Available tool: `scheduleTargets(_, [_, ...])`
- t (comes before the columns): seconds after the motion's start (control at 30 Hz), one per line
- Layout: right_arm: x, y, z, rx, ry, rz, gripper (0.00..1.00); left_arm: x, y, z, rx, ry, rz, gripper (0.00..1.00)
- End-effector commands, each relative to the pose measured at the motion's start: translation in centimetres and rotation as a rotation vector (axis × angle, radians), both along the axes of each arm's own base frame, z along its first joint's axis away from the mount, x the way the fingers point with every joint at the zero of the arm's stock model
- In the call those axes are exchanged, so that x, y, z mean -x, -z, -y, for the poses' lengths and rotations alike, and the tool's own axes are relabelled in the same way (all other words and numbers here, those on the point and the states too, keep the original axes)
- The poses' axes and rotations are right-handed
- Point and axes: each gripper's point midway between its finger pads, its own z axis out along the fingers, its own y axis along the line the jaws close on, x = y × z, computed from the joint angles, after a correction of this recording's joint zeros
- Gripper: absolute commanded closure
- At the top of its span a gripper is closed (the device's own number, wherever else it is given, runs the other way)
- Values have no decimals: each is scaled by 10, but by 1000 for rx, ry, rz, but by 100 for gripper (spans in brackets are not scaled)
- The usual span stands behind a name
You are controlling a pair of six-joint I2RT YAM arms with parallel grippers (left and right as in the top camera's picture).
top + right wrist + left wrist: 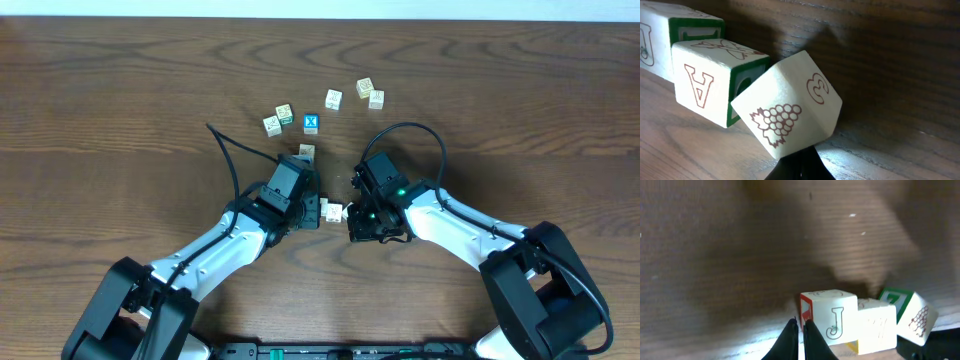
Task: Lift 3 blocks
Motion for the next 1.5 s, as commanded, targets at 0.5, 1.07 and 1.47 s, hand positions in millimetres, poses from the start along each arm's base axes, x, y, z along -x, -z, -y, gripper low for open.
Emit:
scheduleTargets(0.5, [11, 13, 14, 46, 6, -54, 99, 5, 7, -4, -9, -22, -31, 93])
scheduleTargets(1.07, [8, 6, -29, -35, -87, 53, 99, 5, 7, -4, -10, -23, -32, 93])
scheduleTargets(1.47, [-2, 3, -33, -51, -83, 98, 99, 6, 8, -4, -10, -26, -35, 93])
